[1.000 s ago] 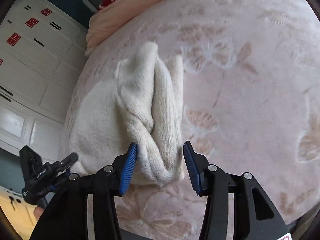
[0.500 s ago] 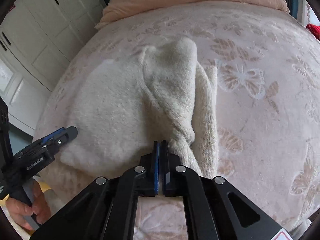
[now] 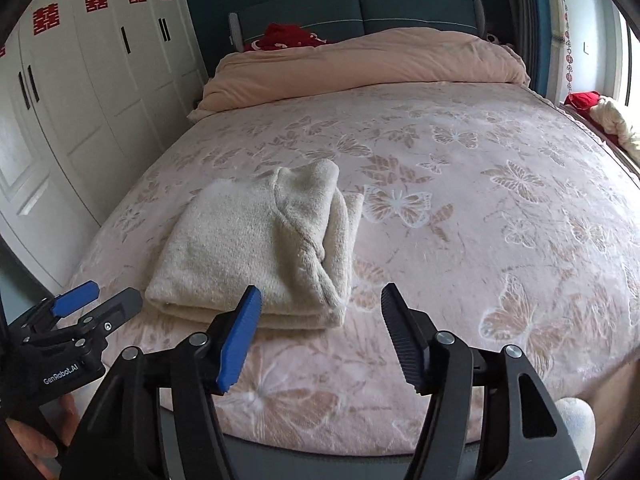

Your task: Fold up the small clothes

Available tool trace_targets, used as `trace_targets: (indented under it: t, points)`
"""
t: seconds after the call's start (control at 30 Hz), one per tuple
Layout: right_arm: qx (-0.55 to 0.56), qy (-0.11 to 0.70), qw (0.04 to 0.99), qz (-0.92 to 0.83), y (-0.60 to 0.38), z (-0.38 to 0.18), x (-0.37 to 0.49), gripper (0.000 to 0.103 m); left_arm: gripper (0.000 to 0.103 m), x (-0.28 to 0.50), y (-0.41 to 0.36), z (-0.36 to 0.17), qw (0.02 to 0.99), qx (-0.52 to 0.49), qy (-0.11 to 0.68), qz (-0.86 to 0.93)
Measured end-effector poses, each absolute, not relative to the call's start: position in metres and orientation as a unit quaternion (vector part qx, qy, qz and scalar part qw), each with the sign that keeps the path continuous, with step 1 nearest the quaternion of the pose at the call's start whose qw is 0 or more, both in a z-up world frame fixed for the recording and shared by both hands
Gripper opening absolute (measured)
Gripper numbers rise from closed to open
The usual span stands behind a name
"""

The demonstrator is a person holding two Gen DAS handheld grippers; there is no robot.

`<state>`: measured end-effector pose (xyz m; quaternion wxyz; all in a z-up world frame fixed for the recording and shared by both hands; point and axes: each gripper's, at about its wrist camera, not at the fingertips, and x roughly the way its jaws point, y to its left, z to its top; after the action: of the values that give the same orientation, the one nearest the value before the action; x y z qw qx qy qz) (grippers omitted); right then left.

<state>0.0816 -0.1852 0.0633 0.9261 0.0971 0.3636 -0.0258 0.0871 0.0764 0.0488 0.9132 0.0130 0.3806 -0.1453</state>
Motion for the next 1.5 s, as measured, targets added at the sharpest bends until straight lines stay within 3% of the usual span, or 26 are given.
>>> trace_targets:
  t: [0.1, 0.37, 0.77, 1.5]
  points:
    - [0.113, 0.354, 0.927, -0.048, -0.184, 0.059, 0.061, 0.073, 0.091, 0.070, 0.073, 0.052, 0.916, 0.034, 0.375, -0.140]
    - [0.081, 0.354, 0.927, -0.091, -0.171, 0.032, 0.032, 0.083, 0.091, 0.042, 0.080, 0.040, 0.922, 0.056, 0.362, -0.124]
    - [0.069, 0.374, 0.920, -0.100, -0.168, 0.004, 0.022, 0.086, 0.091, 0.028, 0.087, -0.001, 0.917, 0.041, 0.384, -0.101]
    - [0.043, 0.378, 0.920, -0.097, -0.151, -0.002, 0.023, 0.086, 0.091, 0.023, 0.087, -0.010, 0.918, 0.051, 0.386, -0.082]
